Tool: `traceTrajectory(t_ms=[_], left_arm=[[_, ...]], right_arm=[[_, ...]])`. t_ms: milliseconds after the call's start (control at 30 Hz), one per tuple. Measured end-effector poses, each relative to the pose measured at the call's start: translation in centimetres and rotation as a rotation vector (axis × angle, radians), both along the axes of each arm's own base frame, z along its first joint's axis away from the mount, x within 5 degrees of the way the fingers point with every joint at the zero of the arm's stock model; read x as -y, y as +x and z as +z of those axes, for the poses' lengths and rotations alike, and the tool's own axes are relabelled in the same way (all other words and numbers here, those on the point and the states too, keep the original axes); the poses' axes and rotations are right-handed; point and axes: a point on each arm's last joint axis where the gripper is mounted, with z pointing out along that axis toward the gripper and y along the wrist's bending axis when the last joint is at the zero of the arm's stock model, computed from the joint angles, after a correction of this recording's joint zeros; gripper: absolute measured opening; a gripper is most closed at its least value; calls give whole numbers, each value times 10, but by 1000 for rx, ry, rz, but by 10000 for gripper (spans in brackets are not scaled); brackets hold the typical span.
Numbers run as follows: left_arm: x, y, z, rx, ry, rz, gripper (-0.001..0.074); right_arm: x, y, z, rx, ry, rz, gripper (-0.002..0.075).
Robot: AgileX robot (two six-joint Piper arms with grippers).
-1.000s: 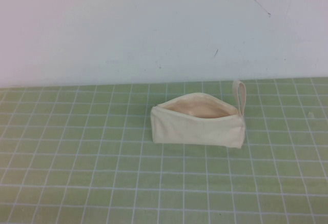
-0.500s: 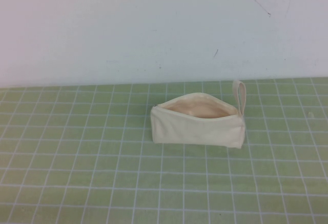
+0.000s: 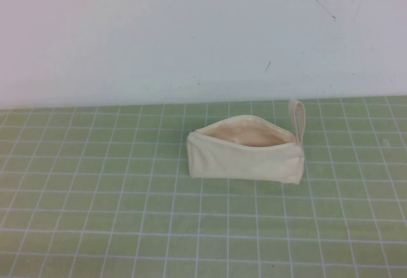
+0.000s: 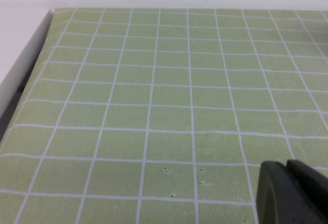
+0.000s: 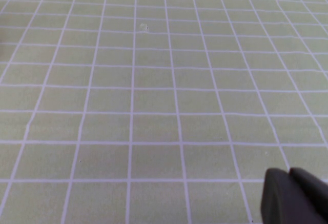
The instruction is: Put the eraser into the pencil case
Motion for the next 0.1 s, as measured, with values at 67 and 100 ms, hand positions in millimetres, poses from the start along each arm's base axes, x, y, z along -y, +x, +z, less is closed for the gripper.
traceTrajectory(t_ms=[67,100], left_arm=[[0,0,0,0,0,0,-1],[0,0,0,0,0,0,-1]], right_arm=[[0,0,0,0,0,0,0],[0,0,0,0,0,0,0]])
